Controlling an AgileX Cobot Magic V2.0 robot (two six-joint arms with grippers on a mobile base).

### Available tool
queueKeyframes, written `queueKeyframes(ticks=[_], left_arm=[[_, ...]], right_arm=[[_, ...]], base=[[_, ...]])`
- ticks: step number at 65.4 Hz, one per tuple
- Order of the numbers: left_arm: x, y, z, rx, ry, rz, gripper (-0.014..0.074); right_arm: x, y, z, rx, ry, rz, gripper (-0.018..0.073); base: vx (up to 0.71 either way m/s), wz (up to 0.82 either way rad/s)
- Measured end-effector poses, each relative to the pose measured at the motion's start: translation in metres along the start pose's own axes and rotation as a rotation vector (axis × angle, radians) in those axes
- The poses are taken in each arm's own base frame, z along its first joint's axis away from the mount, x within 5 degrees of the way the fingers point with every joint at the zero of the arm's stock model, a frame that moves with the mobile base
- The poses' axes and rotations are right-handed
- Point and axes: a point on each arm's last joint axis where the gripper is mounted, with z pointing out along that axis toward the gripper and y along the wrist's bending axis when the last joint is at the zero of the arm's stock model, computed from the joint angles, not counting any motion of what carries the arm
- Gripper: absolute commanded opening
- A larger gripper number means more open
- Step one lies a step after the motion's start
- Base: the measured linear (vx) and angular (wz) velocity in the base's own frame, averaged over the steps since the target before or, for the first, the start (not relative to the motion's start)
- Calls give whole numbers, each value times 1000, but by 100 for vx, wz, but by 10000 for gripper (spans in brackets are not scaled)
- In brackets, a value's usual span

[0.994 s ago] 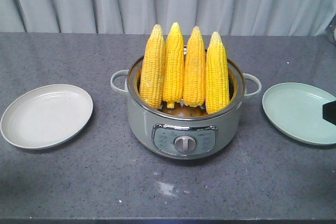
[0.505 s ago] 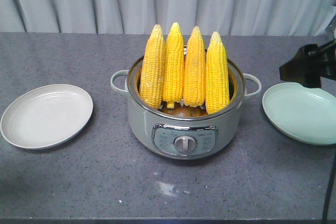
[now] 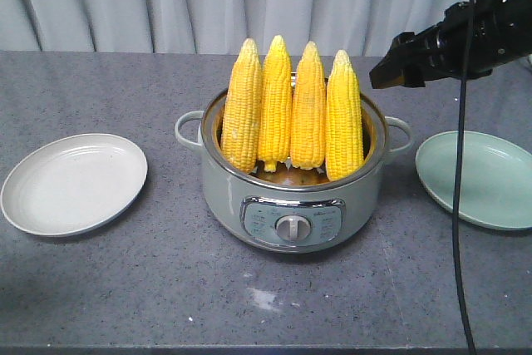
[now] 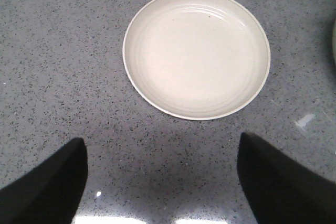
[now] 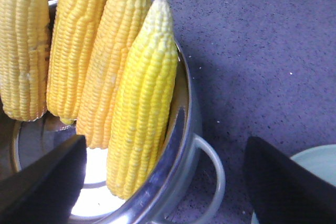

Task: Distribute corn equally
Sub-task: 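Reach the right gripper to the corn cob nearest the green plate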

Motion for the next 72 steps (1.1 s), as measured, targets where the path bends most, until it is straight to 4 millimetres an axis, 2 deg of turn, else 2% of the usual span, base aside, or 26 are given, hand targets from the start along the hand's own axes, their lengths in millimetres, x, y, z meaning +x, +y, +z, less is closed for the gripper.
queueKeyframes(ticks=[12,32,47,60,72], left_arm=[[0,0,0,0,0,0,551],[0,0,0,0,0,0,551],[0,0,0,0,0,0,551],[0,0,0,0,0,0,551],[0,0,0,0,1,0,551]], right_arm=[[-12,-5,23,-28,19,-37,594],[-21,16,64,-52,62,-145,594],[-21,18,85,-33,63,-168,582],[-20,16,92,-30,58,-159,500],[-21,15,92,-28,55,-155,350]], base=[[0,0],[0,0],[0,0],[0,0],[0,0]])
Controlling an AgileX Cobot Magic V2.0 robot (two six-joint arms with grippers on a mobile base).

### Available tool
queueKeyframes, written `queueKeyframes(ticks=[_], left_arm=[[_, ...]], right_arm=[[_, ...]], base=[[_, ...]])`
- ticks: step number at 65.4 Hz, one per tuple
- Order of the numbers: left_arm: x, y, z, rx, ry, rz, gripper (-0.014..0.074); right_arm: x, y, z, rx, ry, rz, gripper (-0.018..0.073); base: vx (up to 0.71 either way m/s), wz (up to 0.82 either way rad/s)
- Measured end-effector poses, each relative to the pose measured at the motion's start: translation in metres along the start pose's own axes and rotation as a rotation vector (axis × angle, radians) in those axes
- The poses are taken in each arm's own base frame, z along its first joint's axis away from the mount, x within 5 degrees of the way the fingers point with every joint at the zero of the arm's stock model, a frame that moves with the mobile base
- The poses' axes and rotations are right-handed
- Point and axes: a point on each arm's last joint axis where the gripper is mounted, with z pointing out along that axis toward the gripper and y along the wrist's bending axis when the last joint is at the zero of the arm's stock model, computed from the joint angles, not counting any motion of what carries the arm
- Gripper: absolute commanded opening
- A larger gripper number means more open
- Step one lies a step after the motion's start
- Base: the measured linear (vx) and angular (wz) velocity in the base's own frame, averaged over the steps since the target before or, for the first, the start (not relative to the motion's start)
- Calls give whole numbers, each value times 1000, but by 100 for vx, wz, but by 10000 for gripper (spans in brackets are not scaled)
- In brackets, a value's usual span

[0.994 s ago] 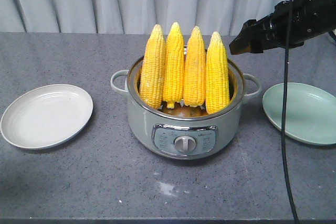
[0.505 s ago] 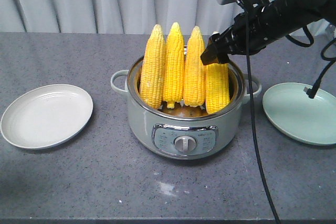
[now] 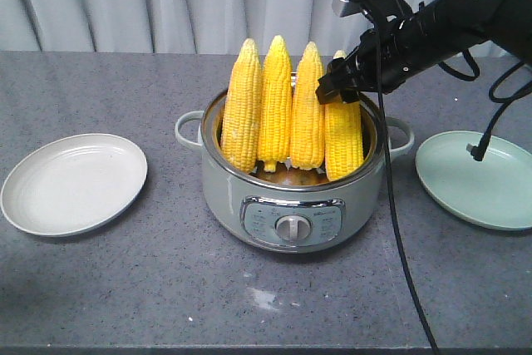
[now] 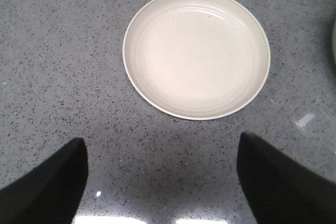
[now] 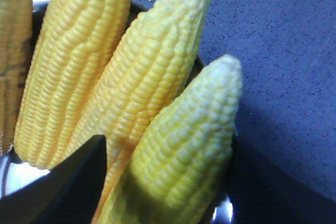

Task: Distribute corn equally
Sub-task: 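Reach the right gripper to the corn cob nearest the green plate, then close the right gripper on the cob tip and lift it out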

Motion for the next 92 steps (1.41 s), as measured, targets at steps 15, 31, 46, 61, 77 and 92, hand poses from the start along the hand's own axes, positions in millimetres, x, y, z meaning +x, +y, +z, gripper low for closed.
queueKeyframes(ticks=[15,31,46,61,77,92], left_arm=[[0,0,0,0,0,0,551],[0,0,0,0,0,0,551],[0,0,0,0,1,0,551],[0,0,0,0,4,0,551],[1,0,0,-1,6,0,551],[1,0,0,-1,6,0,551]], right_arm=[[0,-1,0,2,-2,8,165],[0,0,-2,2,-5,22,141],[-5,7,-25,9,-40,29,148],[-12,21,-71,18,-114,11,153],[-9,33,-122,94,-146,22,160],[3,41,-163,189,-123,54,170]], base=[[0,0],[0,0],[0,0],[0,0],[0,0],[0,0]])
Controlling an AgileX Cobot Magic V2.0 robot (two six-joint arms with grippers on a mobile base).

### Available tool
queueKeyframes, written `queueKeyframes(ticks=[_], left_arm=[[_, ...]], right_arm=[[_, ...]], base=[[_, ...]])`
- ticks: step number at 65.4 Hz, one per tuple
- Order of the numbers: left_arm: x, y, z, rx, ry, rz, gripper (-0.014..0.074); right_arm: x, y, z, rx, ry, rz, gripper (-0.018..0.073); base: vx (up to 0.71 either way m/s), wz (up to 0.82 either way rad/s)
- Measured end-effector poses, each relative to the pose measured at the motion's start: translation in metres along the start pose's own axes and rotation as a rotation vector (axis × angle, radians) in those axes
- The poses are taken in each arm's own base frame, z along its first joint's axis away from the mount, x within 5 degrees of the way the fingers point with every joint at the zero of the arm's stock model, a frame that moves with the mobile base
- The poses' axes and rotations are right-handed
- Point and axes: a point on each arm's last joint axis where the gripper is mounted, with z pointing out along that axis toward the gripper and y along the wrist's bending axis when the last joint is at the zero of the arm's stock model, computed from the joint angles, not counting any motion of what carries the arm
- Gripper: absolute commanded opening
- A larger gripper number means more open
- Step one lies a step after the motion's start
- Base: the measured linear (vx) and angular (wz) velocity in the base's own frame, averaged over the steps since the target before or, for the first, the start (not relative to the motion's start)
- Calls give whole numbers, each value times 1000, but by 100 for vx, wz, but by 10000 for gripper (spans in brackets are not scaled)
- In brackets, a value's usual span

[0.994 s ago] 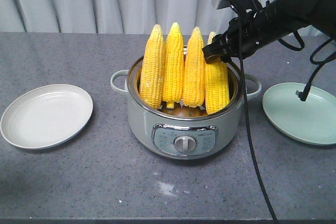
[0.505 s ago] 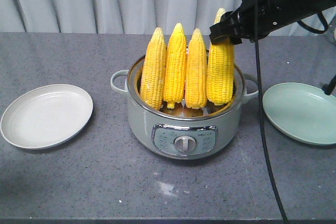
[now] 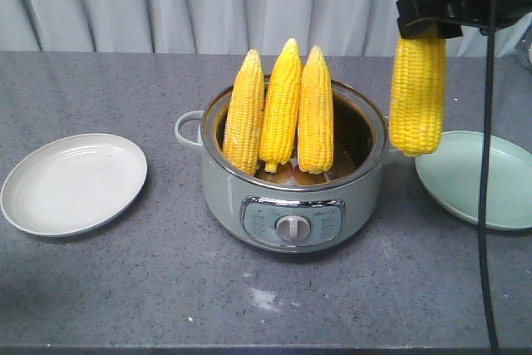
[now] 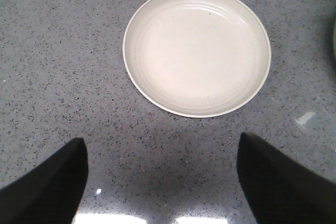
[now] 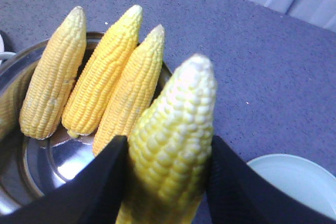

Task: Distribute corn equally
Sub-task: 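Close the right gripper on the cob tip and lift it out, then lower the corn cob onto the pale green plate and release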

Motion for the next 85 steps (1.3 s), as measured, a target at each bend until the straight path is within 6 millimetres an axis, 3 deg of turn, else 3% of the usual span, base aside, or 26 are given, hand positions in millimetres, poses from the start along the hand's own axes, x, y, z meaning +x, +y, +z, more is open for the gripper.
queueKeyframes(ticks=[17,35,45,62,74,85], left_arm=[[0,0,0,0,0,0,551],[0,0,0,0,1,0,551],[0,0,0,0,2,0,551],[1,0,0,-1,7,0,551],[1,0,0,-1,9,0,551],[1,0,0,-1,9,0,551]], right_arm=[[10,2,-29,38,44,10,176],[15,-5,-34,120,93,22,183],[21,-25,-30,171,137,78,189],[40,-96,-2,164,209,280,196],[60,-140,41,88,271,393,202],[79,-168,78,72,330,467,207]], base=[[0,0],[0,0],[0,0],[0,0],[0,0],[0,0]])
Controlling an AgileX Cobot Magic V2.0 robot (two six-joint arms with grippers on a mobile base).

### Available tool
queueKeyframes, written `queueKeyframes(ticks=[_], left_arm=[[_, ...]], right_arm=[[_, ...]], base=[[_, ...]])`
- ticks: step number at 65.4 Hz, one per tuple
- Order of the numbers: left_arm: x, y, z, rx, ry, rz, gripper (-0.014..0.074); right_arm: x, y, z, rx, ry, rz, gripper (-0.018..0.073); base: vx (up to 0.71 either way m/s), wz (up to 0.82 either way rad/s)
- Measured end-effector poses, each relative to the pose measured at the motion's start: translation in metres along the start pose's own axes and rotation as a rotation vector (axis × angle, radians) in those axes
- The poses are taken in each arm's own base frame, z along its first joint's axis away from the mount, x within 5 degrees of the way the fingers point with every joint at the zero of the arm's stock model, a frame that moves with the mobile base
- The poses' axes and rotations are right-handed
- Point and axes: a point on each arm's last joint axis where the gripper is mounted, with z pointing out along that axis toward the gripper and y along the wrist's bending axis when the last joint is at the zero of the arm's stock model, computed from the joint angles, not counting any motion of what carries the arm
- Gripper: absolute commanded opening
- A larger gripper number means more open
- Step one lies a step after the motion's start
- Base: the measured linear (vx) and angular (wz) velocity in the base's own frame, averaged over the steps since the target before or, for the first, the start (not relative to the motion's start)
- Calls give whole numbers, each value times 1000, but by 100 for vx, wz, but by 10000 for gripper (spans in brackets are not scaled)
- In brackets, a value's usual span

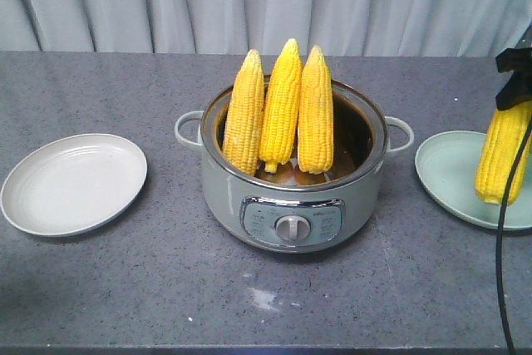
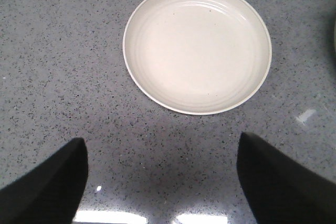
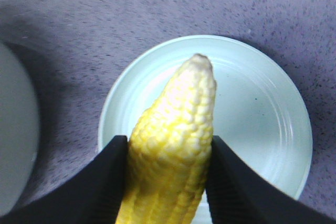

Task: Distribute corn equally
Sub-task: 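Lower the corn cob onto the pale green plate and release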

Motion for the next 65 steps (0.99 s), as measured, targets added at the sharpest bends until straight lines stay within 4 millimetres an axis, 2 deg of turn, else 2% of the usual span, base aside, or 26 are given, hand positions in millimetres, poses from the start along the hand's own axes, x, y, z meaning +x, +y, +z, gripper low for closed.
queueKeyframes(ticks=[12,32,45,65], left_arm=[[0,0,0,0,0,0,551],[0,0,0,0,0,0,551],[0,0,0,0,0,0,551],[0,0,0,0,0,0,551]], right_arm=[[-5,-16,39,-3,35,39,210],[-6,-28,76,-4,75,69,237],[-5,-32,90,-7,101,98,353],[-5,-33,92,-4,99,101,594]], base=[[0,0],[0,0],[0,0],[0,0]])
